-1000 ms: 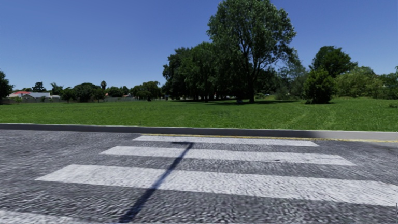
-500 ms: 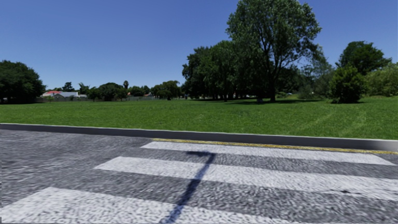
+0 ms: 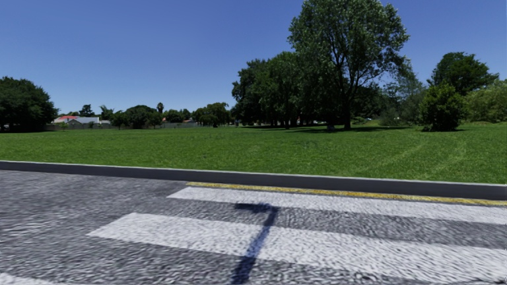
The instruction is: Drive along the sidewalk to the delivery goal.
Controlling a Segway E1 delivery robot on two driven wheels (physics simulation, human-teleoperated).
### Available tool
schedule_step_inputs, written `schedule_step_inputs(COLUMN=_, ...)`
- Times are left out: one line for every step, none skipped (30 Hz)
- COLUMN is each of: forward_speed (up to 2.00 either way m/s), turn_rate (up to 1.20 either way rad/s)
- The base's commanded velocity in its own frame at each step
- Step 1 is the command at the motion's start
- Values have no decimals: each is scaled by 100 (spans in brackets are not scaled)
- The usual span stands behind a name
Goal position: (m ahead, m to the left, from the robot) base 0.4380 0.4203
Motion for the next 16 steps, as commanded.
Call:
schedule_step_inputs(forward_speed=0, turn_rate=0)
schedule_step_inputs(forward_speed=0, turn_rate=0)
schedule_step_inputs(forward_speed=0, turn_rate=0)
schedule_step_inputs(forward_speed=0, turn_rate=0)
schedule_step_inputs(forward_speed=0, turn_rate=0)
schedule_step_inputs(forward_speed=0, turn_rate=0)
schedule_step_inputs(forward_speed=0, turn_rate=0)
schedule_step_inputs(forward_speed=0, turn_rate=0)
schedule_step_inputs(forward_speed=0, turn_rate=0)
schedule_step_inputs(forward_speed=0, turn_rate=0)
schedule_step_inputs(forward_speed=0, turn_rate=0)
schedule_step_inputs(forward_speed=0, turn_rate=0)
schedule_step_inputs(forward_speed=0, turn_rate=0)
schedule_step_inputs(forward_speed=0, turn_rate=0)
schedule_step_inputs(forward_speed=0, turn_rate=0)
schedule_step_inputs(forward_speed=0, turn_rate=0)
